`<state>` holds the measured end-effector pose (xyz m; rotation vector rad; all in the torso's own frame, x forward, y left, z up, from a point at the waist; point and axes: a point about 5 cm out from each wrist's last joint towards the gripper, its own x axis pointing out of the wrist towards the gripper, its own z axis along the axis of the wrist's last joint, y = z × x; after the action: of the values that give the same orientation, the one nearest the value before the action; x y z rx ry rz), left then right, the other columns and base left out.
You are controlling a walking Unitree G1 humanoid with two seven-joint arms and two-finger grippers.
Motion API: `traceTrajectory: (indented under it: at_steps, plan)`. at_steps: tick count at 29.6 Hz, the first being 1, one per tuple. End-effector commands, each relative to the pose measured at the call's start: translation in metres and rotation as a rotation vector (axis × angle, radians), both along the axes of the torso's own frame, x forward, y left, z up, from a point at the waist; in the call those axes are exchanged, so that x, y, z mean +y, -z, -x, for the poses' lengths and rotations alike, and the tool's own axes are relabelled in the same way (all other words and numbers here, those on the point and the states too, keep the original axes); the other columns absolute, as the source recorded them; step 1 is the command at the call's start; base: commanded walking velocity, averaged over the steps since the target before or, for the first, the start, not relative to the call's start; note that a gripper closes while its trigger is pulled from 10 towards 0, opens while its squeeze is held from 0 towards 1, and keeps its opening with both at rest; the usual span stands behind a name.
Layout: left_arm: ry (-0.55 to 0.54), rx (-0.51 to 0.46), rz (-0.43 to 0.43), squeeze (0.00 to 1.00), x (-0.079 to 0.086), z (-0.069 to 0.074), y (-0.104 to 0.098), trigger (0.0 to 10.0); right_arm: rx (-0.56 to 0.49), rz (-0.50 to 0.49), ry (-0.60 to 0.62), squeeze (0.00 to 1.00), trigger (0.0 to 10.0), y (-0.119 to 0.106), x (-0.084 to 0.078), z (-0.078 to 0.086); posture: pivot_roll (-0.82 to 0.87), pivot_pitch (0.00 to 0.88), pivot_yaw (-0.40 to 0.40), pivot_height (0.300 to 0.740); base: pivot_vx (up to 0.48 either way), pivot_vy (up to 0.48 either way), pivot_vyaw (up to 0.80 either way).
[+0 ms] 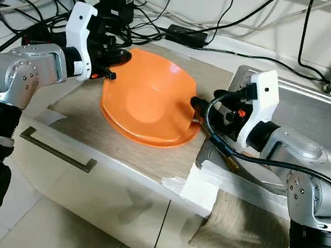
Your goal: Kitchen organization
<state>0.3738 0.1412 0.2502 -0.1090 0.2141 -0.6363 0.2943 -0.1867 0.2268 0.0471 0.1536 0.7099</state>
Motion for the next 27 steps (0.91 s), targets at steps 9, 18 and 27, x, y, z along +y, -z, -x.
traceTrajectory:
  at_steps: [9, 18, 27]
  plan:
    - [-0.029, -0.119, 0.040, 0.00, 0.001, 0.000, -0.032, 0.0, -0.006, 0.005, 0.005, 0.00, 10.0, 0.000, 0.000, 0.000, -0.02, 0.000, 0.038, 0.740, 0.000, 0.000, 0.00]
    - [-0.064, -0.154, 0.108, 0.00, 0.001, -0.002, -0.044, 0.0, -0.005, 0.014, 0.010, 0.00, 10.0, 0.004, 0.000, 0.000, -0.02, 0.000, 0.035, 0.740, 0.000, 0.000, 0.00]
    - [-0.113, -0.231, 0.198, 0.00, 0.004, -0.001, -0.077, 0.0, 0.019, -0.050, 0.017, 0.00, 10.0, 0.014, 0.002, 0.001, -0.01, 0.000, 0.039, 0.740, 0.000, 0.000, 0.00]
